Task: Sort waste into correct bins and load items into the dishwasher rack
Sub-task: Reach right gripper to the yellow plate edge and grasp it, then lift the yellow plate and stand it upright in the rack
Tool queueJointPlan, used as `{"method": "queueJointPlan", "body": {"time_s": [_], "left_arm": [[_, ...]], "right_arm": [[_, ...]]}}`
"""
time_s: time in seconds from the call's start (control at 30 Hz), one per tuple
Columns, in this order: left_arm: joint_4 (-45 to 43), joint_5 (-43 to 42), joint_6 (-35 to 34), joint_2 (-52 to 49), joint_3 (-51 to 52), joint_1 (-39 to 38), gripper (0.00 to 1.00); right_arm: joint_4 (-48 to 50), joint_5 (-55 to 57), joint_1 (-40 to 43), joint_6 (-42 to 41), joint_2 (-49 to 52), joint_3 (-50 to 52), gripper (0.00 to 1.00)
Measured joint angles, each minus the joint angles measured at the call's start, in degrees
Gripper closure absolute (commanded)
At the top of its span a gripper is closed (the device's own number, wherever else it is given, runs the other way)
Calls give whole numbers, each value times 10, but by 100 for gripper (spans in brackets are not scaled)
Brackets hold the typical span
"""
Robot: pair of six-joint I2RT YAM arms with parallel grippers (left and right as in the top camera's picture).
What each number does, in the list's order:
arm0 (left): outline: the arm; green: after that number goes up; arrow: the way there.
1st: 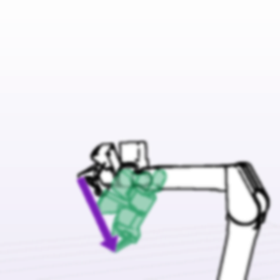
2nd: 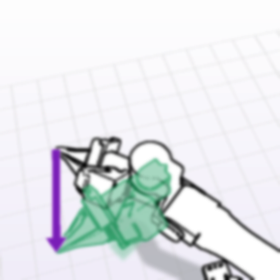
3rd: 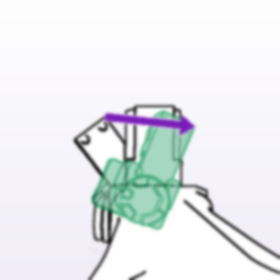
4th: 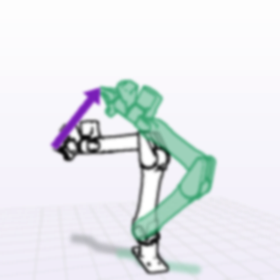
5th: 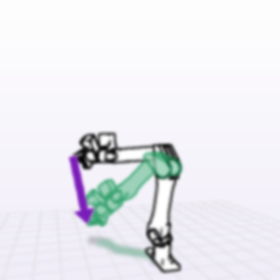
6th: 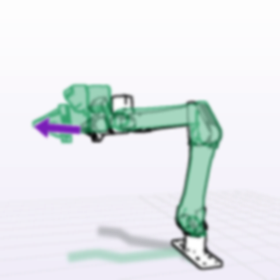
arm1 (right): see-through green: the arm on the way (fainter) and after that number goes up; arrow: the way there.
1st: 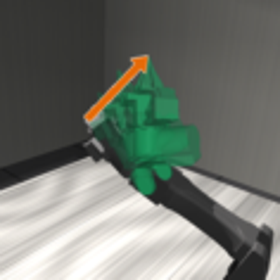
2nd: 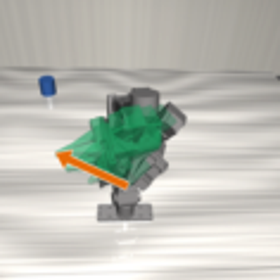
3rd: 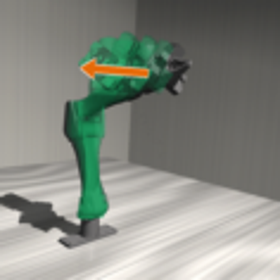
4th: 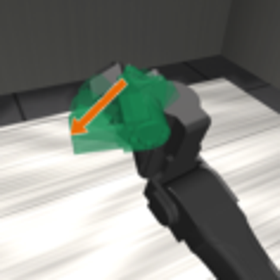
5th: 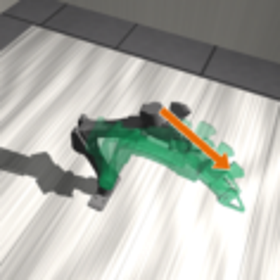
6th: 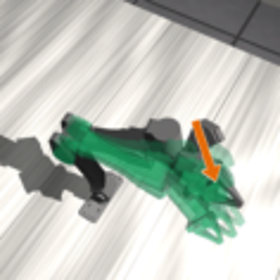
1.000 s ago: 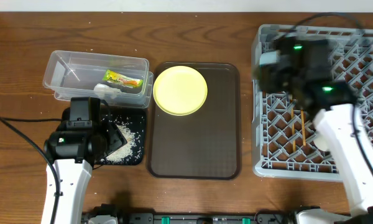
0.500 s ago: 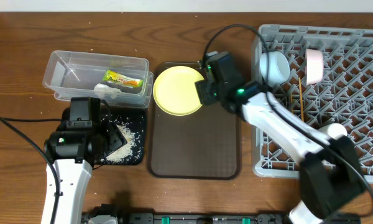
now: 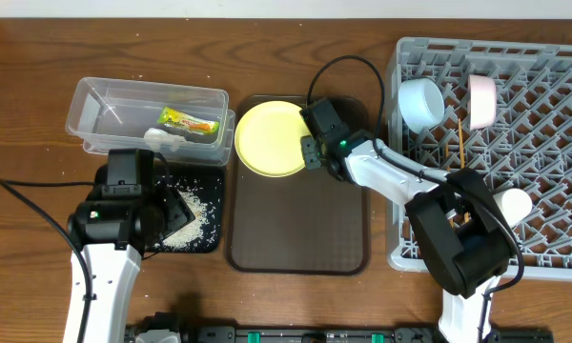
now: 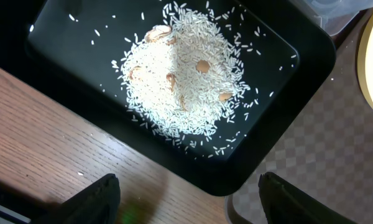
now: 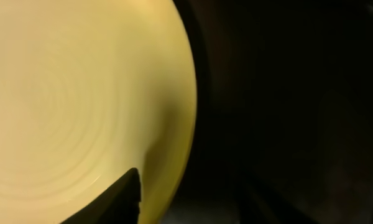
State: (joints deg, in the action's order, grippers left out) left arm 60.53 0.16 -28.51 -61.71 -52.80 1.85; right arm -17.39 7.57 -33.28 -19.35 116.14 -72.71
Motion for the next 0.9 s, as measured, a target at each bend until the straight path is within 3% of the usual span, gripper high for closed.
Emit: {"method": "queueJointPlan", "body": {"time_s": [0.13, 0.37, 0.7, 0.9], "left_arm": [[0, 0, 0, 0, 0, 0, 25], [1, 0, 0, 0, 0, 0, 26], [1, 0, 0, 0, 0, 0, 26], [1, 0, 0, 0, 0, 0, 26]], "right_arm": [[-28, 0, 0, -9, 0, 0, 81], [-79, 4, 1, -17, -1, -14, 98], [-130, -7, 23, -18, -39, -10, 99], [-163, 2, 81, 26, -163, -5, 99]]}}
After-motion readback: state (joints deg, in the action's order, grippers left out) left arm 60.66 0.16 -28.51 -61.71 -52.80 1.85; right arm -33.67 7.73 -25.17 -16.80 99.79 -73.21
